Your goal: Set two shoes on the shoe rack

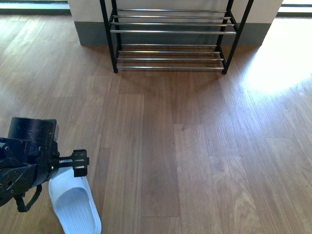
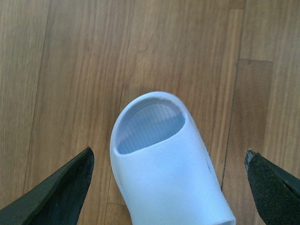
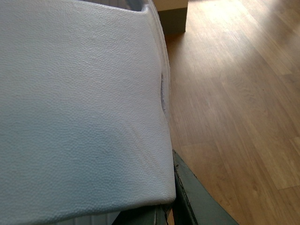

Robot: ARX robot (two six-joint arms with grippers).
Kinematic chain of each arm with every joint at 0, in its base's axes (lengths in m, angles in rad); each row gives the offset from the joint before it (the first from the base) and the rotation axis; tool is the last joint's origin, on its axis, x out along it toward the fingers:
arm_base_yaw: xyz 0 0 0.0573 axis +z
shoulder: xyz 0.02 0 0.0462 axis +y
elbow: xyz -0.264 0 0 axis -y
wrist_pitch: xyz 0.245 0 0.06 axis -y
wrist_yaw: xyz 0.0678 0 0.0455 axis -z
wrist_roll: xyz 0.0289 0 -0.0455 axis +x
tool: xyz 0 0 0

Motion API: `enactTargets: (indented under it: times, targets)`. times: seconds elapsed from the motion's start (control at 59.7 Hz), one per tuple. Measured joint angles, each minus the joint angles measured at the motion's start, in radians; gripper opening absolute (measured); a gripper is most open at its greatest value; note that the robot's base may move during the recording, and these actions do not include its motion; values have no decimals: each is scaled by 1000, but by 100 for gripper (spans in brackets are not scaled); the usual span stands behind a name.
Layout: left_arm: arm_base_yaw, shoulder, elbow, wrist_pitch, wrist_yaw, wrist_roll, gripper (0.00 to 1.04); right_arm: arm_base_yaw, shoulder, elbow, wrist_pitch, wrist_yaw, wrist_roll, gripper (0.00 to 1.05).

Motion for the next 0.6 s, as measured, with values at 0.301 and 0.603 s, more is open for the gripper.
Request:
enactTargets:
  times: [0.301,0.603]
  targets:
    - [100,170,156,-91,24,6,95,0,0,0,0,0,0,1]
    - [203,280,394,-189,162,89,95,0,0,0,0,0,0,1]
